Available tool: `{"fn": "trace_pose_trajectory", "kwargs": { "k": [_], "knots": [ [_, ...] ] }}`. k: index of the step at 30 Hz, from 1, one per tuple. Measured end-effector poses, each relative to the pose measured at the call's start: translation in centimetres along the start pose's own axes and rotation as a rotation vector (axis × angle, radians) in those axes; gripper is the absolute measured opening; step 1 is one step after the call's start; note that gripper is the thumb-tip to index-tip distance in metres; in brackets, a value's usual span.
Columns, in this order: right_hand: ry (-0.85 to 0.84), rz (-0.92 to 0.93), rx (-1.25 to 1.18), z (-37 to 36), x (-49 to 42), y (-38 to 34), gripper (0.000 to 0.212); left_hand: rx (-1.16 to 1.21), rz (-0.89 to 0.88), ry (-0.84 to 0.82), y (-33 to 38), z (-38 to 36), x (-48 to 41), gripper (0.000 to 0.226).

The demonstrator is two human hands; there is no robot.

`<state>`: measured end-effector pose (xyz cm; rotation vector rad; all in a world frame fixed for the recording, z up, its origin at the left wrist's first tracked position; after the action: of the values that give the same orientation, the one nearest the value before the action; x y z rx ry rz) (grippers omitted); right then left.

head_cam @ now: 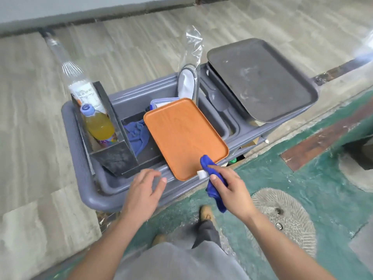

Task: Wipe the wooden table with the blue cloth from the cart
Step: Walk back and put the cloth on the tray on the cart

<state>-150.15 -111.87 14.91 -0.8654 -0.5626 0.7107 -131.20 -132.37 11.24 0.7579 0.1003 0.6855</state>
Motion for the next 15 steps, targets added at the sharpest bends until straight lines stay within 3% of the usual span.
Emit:
{"fn": "trace_pose_trajectory", "kwargs": {
  "k": [2, 6, 9, 15],
  "knots": [
    [-0.025, 0.134, 0.095, 0.7, -4.3, -1.8, 0.030, -0.182, 0.076, 0.058, 0.1, -0.6, -1.4, 0.060],
    [-0.082, 0.254, 0.416, 0.2, -12.7, -3.4, 0.033, -0.347, 0.351, -0.025, -0.6, -3.3, -2.1, 0.074],
    [-0.147, 0.314, 0.588, -1.4, -17.3, -3.6, 0.034, -0.474, 0.406, -0.032, -0.7, -4.5, -2.2, 0.082],
    [-0.303, 0.327, 0.713, -5.1, -21.1, -2.2, 0.038, -0.492, 0.446, -0.118, -1.2, -4.8, -2.6, 0.083]
  ]
}}
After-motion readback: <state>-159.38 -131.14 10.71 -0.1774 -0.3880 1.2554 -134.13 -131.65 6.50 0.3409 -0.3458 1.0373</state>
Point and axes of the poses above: each hand's wrist, its own x-axis away from the middle knuckle, its own z-axis out of the back of the hand, y = z × x, the point moved 4 cm from there along -x, towards the middle knuckle, and after that the axes turned 6 degrees about -y, right-handed, at the moved point
